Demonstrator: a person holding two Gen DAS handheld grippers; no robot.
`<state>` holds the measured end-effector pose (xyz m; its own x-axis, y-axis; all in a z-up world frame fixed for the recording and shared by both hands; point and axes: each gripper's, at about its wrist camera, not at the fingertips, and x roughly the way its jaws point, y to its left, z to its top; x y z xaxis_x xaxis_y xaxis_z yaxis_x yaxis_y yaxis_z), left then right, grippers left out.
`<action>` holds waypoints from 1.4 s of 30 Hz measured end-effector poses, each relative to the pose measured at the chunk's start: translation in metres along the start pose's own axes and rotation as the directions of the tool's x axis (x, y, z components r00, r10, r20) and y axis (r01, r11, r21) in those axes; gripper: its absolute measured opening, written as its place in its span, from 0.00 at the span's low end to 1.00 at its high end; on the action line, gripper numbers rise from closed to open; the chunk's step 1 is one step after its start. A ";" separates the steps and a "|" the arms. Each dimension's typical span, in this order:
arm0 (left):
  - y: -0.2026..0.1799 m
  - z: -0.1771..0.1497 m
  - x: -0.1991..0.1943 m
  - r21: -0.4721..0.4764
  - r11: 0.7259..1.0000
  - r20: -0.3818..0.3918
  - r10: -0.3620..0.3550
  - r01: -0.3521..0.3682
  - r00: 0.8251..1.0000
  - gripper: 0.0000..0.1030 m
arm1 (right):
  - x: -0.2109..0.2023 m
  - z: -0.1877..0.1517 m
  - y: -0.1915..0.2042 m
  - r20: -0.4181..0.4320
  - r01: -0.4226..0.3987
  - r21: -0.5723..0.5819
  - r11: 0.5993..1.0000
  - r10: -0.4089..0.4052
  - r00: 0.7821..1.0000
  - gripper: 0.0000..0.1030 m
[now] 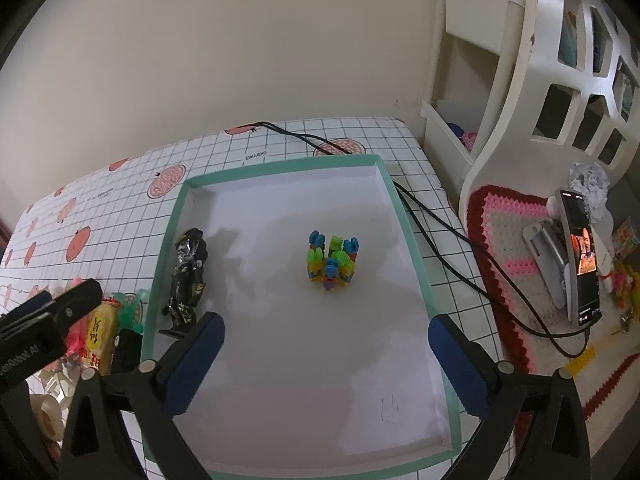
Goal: Organize objects
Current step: 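Withdraw both tools from the tray back toward the remaining toys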
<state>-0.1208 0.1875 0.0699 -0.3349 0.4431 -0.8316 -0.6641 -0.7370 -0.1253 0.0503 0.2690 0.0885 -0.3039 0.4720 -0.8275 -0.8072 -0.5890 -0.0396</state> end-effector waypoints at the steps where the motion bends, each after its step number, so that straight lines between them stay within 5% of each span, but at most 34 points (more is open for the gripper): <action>1: 0.001 0.001 -0.002 -0.002 1.000 0.003 -0.006 0.006 1.000 1.00 | -0.001 0.000 0.001 -0.001 -0.003 -0.003 1.000 0.003 1.000 1.00; 13: 0.050 0.010 -0.056 -0.097 0.995 0.107 -0.012 0.022 0.994 1.00 | -0.045 0.011 0.036 0.048 -0.073 -0.052 0.996 0.075 0.996 1.00; 27: 0.123 -0.032 -0.068 -0.241 0.965 -0.074 0.089 -0.104 0.993 1.00 | -0.069 -0.002 0.093 0.048 -0.165 -0.156 0.974 0.174 0.984 1.00; 34: 0.137 -0.056 -0.043 -0.291 0.950 -0.200 0.056 -0.114 0.978 1.00 | -0.058 -0.009 0.113 0.000 -0.192 -0.202 0.960 0.196 0.981 0.96; 42: 0.127 -0.060 -0.021 -0.317 0.945 -0.246 0.002 -0.083 0.969 0.99 | -0.035 -0.017 0.123 -0.080 -0.238 -0.192 0.952 0.227 0.971 0.80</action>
<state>-0.1580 0.0538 0.0385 -0.1621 0.3025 -0.9393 -0.3876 -0.8949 -0.2213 -0.0295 0.1694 0.1036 -0.4376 0.2724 -0.8569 -0.5989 -0.7991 0.0518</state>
